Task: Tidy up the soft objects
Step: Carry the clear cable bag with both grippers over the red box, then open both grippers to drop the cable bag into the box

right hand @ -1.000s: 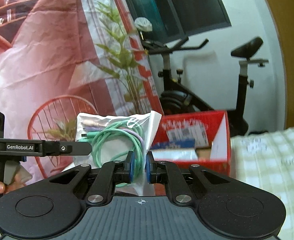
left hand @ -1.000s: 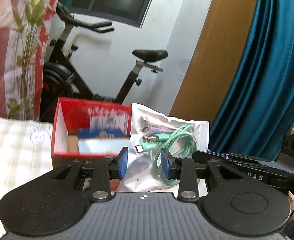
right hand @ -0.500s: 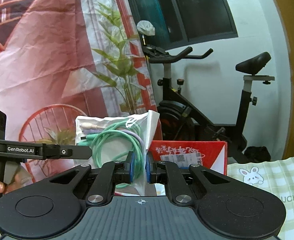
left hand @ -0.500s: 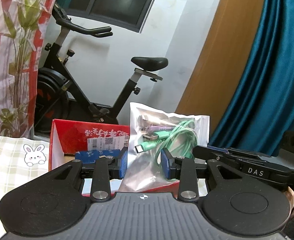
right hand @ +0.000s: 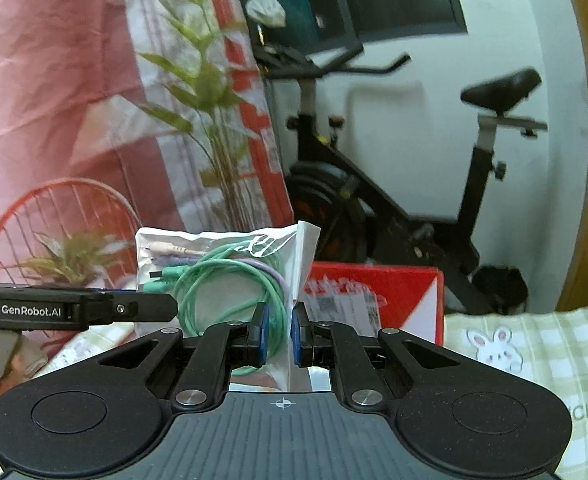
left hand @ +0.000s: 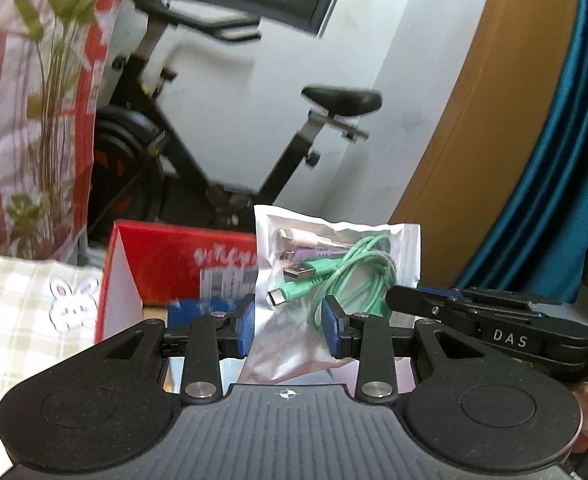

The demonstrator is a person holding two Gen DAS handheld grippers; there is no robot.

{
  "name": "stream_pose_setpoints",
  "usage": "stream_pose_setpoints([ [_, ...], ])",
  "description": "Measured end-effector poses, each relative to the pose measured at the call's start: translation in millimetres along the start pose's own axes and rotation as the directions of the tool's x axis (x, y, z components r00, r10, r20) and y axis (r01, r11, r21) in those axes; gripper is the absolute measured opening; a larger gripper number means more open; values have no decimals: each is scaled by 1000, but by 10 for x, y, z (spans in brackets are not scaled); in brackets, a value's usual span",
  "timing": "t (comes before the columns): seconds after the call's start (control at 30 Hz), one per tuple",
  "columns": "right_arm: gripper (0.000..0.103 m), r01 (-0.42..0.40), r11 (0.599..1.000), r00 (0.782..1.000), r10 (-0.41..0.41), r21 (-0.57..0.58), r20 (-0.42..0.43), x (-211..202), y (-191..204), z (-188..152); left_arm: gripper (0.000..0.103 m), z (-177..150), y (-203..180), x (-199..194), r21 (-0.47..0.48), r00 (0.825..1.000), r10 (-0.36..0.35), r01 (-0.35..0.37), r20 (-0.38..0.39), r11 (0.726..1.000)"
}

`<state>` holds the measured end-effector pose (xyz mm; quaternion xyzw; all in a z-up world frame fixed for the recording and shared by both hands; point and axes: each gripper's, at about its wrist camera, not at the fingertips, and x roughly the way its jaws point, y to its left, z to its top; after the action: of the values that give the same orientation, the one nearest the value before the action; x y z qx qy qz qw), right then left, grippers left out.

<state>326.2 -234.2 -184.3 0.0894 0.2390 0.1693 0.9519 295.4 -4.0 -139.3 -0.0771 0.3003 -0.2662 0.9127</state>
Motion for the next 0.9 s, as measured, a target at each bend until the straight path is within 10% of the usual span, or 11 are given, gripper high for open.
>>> stream_pose_setpoints([
  [0.33, 11, 51, 997, 985, -42, 53, -166, 550, -200, -314, 39, -177, 176, 400, -26, 990, 34, -38, -138, 999],
  [0.5, 22, 96, 995, 980, -93, 8, -175, 620, -201, -336, 70, -172, 193, 399, 16, 985, 89, -88, -144, 996],
  [0.73, 24, 94, 993, 982, -104, -66, -157, 488, -91, -365, 71, -147, 187, 199, 54, 982, 153, -148, -109, 988],
  [0.9, 56, 99, 991, 988, -109, -95, -107, 299, 10, -367, 81, -142, 112, -31, 77, 982, 179, -174, -67, 982],
])
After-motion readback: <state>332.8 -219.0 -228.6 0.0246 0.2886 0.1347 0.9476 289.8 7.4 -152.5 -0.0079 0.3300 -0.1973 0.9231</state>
